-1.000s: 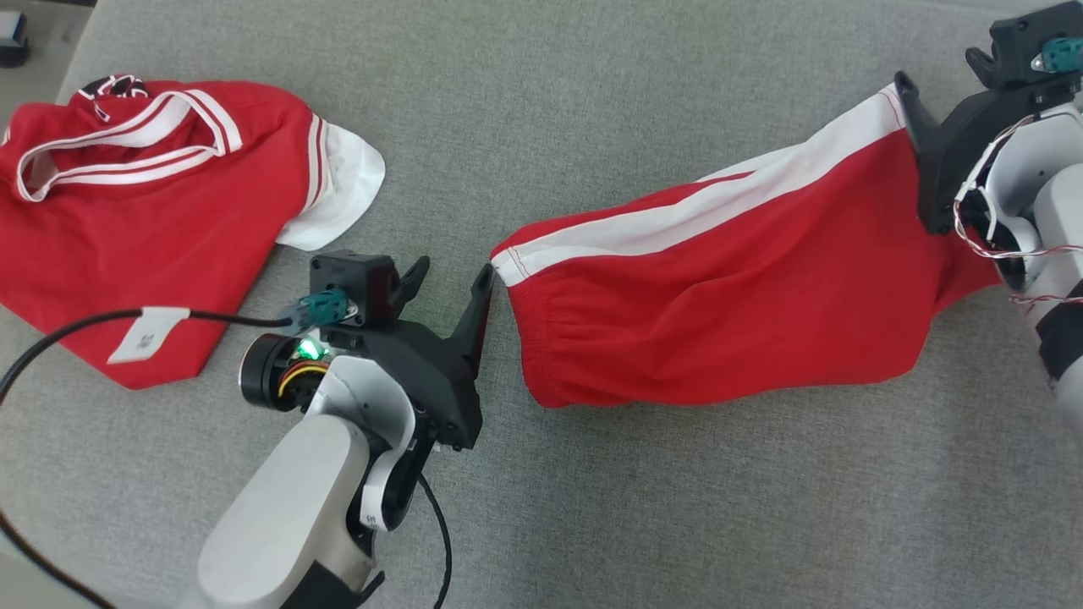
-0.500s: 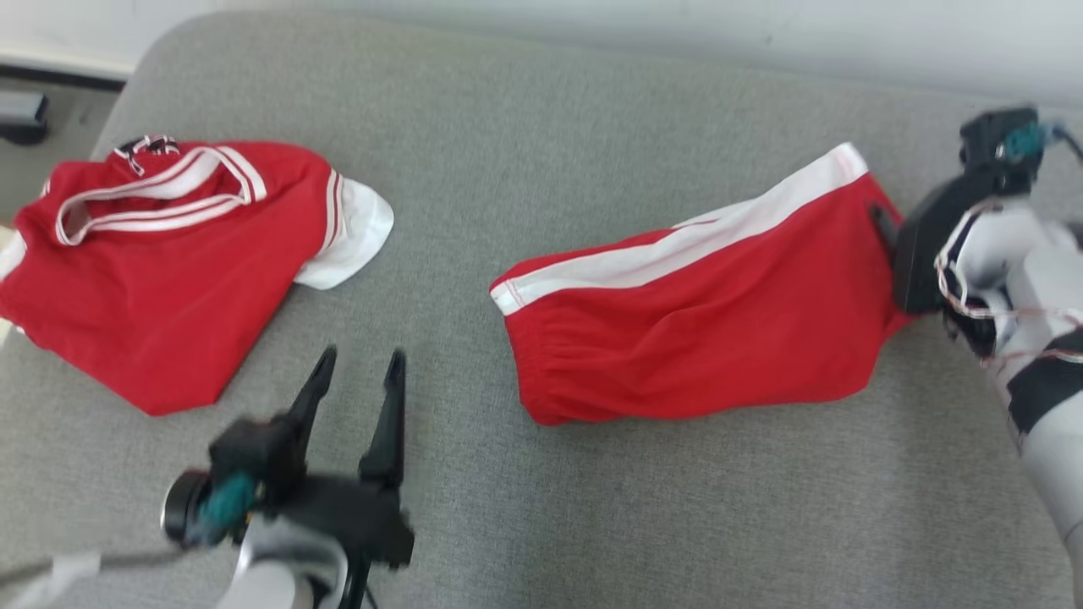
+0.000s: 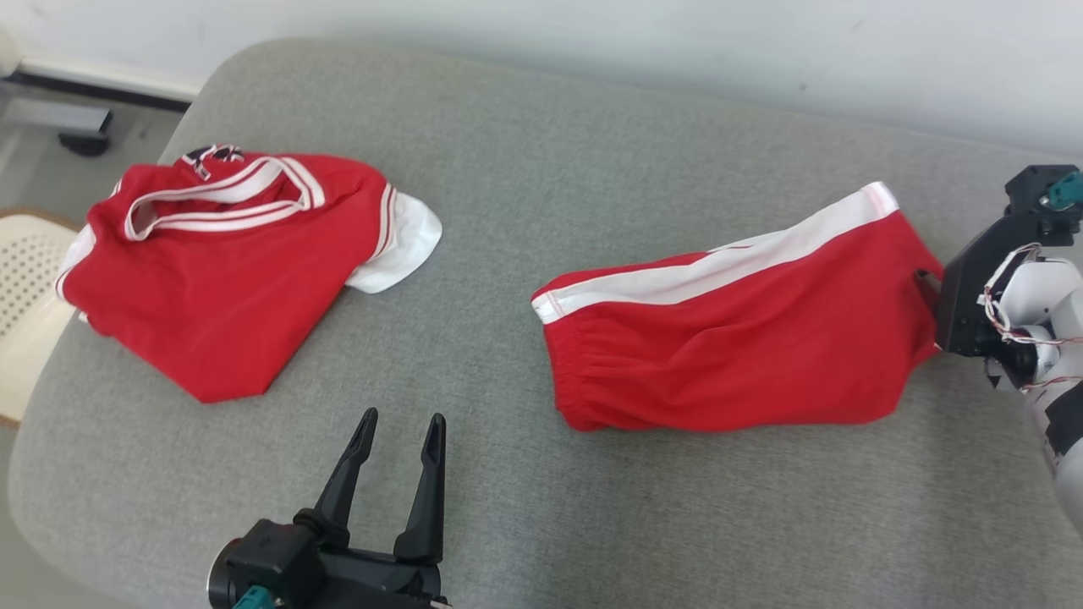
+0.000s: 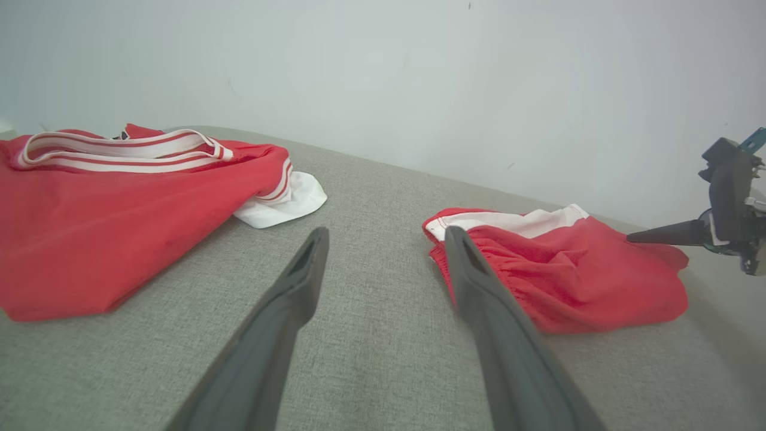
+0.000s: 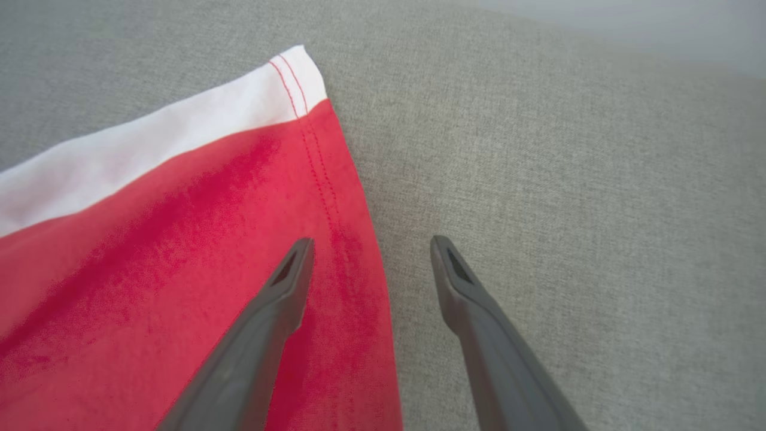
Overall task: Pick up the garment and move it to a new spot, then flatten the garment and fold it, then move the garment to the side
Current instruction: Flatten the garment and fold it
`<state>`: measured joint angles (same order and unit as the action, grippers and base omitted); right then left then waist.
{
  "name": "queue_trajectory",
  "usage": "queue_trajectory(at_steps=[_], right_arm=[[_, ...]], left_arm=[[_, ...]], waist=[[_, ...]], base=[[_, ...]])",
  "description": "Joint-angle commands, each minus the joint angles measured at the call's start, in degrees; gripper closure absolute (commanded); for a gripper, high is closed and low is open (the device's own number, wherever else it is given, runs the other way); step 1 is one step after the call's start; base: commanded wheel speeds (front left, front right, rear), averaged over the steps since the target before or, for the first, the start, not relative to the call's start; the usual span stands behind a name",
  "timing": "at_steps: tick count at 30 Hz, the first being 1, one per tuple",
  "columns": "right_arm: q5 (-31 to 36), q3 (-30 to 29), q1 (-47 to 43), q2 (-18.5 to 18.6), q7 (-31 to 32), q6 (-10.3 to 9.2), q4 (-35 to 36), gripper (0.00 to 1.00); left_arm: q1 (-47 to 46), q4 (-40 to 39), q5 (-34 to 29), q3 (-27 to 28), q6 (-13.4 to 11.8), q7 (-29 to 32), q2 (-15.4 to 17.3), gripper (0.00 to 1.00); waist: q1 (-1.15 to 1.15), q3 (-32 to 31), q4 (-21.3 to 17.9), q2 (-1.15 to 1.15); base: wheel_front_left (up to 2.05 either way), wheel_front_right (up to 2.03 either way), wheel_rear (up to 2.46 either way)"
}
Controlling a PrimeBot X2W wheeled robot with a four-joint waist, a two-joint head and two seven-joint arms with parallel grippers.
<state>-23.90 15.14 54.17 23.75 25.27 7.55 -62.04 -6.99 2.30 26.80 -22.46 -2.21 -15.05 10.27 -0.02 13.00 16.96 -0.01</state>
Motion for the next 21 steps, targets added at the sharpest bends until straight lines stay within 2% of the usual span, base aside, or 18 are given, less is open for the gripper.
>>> queue_trajectory(at_steps=[1,9,14,15,16,17,21], right_arm=[[0.8,-0.1,0.9,0.5,0.8,-0.14,-0.5,0.0],[2.9,-0.6,1.8,0.0,6.2,-0.13,-3.4,0.0],[3.0,-0.7,0.9,-2.1,13.6,0.03,-6.6,0.0],[2.9,-0.7,0.8,-2.1,14.3,0.06,-6.6,0.1],[3.1,-0.6,0.7,-2.0,14.6,0.06,-6.3,0.84],[3.2,-0.5,0.5,-1.8,14.6,0.06,-6.0,1.0],[3.6,-0.8,-0.1,-0.5,13.8,-0.08,-5.1,1.0]], left_arm=[[0.7,0.0,-1.1,0.6,0.7,-0.1,-0.6,0.0],[1.7,1.7,-2.9,3.6,3.8,-0.1,-3.2,0.0],[1.5,2.7,-3.8,4.2,5.2,-0.1,-4.2,0.0],[1.4,2.9,-3.9,4.5,5.5,-0.1,-4.4,0.0],[1.4,3.2,-3.9,4.7,5.8,-0.2,-4.6,0.0],[1.3,3.5,-3.9,4.8,5.9,-0.2,-4.8,0.0],[1.2,4.0,-4.3,5.2,6.5,-0.2,-5.3,0.0]], waist=[[0.02,1.7,1.8,0.01],[0.02,3.4,3.5,0.01],[0.02,4.1,3.7,0.01],[0.02,4.1,3.6,0.01],[0.02,4.1,3.5,0.01],[0.02,4.1,3.4,0.01],[0.02,4.0,3.0,0.01]], base=[[0.0,0.0,0.0],[0.0,0.0,0.0],[0.0,0.0,0.0],[0.0,0.0,0.0],[0.0,0.0,0.0],[0.0,0.0,0.0],[0.0,0.0,0.0]])
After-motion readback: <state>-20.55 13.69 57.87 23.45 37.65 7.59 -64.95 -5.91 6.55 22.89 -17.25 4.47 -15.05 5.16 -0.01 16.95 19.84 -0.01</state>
